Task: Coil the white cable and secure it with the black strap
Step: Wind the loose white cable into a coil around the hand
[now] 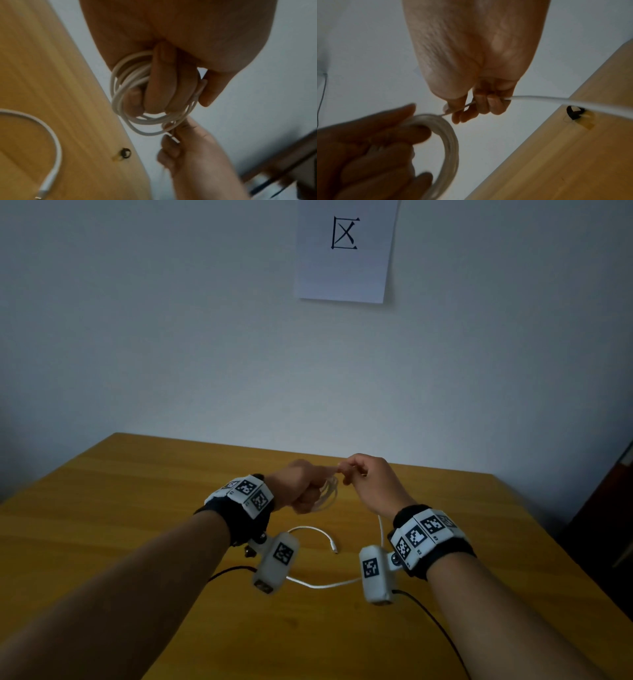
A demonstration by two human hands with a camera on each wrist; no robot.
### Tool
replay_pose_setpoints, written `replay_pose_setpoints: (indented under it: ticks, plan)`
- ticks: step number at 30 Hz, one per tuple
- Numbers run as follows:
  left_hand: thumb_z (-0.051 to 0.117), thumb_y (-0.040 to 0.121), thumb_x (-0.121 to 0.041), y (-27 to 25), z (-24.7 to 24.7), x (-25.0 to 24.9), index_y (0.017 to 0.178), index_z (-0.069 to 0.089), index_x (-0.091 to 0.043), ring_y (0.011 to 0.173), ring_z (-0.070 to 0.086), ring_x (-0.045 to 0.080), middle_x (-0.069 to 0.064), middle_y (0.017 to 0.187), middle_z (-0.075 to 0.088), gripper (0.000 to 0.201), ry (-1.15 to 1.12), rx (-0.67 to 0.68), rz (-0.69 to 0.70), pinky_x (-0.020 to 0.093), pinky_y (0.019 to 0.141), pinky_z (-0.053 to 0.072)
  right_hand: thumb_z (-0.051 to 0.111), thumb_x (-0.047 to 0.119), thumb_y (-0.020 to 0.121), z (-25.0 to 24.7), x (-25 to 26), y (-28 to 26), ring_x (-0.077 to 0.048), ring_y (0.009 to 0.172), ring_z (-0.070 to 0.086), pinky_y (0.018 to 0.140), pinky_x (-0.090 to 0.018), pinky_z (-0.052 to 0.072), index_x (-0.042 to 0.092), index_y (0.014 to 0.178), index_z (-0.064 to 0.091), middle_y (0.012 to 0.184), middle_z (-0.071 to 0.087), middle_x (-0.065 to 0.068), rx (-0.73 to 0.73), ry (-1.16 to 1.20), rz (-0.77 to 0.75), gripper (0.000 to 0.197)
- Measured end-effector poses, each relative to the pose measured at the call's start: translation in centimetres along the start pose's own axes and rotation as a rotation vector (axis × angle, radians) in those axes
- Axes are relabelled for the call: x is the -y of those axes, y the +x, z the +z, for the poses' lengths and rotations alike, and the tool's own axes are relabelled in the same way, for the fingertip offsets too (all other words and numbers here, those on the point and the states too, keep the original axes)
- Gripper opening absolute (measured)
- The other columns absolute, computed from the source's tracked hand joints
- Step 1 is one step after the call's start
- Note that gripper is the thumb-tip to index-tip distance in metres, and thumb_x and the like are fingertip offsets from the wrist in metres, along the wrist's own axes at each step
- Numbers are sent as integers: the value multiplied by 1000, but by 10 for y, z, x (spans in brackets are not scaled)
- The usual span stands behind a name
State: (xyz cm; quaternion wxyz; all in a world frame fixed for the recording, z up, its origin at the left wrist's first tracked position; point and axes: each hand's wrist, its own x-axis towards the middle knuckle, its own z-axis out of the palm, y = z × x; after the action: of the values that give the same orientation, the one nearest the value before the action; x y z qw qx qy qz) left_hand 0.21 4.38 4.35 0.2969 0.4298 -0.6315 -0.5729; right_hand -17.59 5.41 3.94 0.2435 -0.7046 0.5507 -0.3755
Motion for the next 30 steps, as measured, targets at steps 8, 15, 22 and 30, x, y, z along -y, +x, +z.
replay_pose_setpoints:
  ticks: [8, 15, 22, 30]
  plan:
    - [39, 102, -40, -2, 6, -18, 58, 32, -21, 40, 12, 13, -4, 48, 14, 48, -641, 115, 147, 27, 45, 16, 39, 16, 110, 14, -4, -2, -13, 50, 40, 41, -18, 30, 23, 96, 66, 71, 65, 3, 90, 69, 96, 32]
    - [38, 103, -38, 5, 13, -29, 74, 42, -15, 57, 59, 29, 8, 65, 61, 37, -702, -90, 248, 37, 64, 39, 36, 31, 112, 26, 0, -6, -4, 44, 46, 49, -23, 37, 14, 131, 59, 77, 67, 0, 301, 25, 77, 35]
    - [20, 106, -40, 13, 8, -22, 87, 71, 0, 94, 73, 29, 14, 102, 76, 68, 8, -237, 342, 42, 95, 49, 49, 22, 107, 25, 17, -15, -10, 58, 52, 66, -29, 44, 17, 132, 64, 76, 68, 4, 440, -50, 64, 30]
    - [34, 101, -42, 9, -2, 1, 71, 39, -18, 67, 53, 26, 6, 71, 55, 38, 848, -336, 207, 40, 65, 46, 57, 22, 105, 10, 21, -14, 4, 49, 53, 53, -17, 40, 12, 110, 75, 90, 75, -5, 373, -121, -19, 21]
